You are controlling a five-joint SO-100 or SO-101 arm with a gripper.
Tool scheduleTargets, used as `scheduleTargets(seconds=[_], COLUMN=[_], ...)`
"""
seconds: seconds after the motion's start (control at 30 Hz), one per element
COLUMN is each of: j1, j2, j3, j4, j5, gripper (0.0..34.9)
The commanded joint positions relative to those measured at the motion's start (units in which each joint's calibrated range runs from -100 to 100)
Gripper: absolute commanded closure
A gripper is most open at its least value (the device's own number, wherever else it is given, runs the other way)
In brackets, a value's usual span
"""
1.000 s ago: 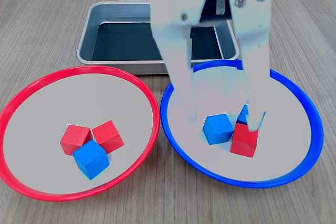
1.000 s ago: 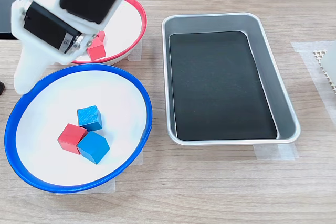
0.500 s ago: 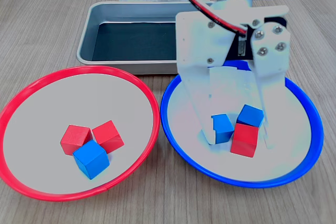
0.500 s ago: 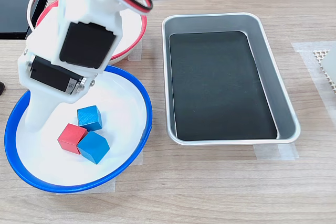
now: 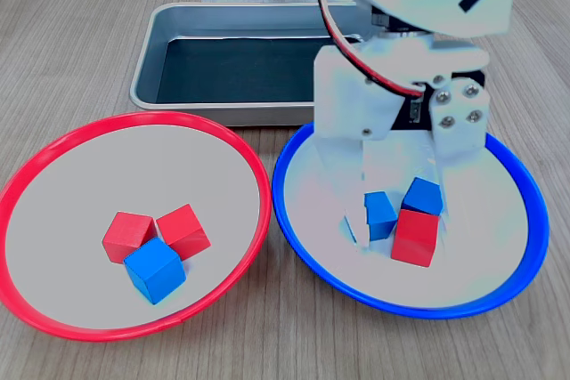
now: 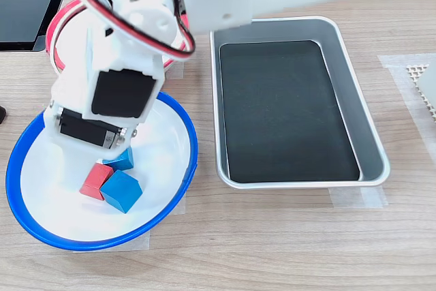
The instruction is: Relocate any misplaced blocks to their matching dishes.
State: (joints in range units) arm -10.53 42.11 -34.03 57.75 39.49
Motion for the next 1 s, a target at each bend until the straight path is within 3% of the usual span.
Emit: scheduleTargets(seconds=[0.0,0.63,0.97], j1=[-0.34,-2.88,-2.79], j2=[0.23,1.43,1.85], j3=[-3.89,-3.34,-2.61], j4=[0.9,0.81,1.72], j5=[-0.29,-0.98,-0.68], gripper=[17.2,17.4,19.5])
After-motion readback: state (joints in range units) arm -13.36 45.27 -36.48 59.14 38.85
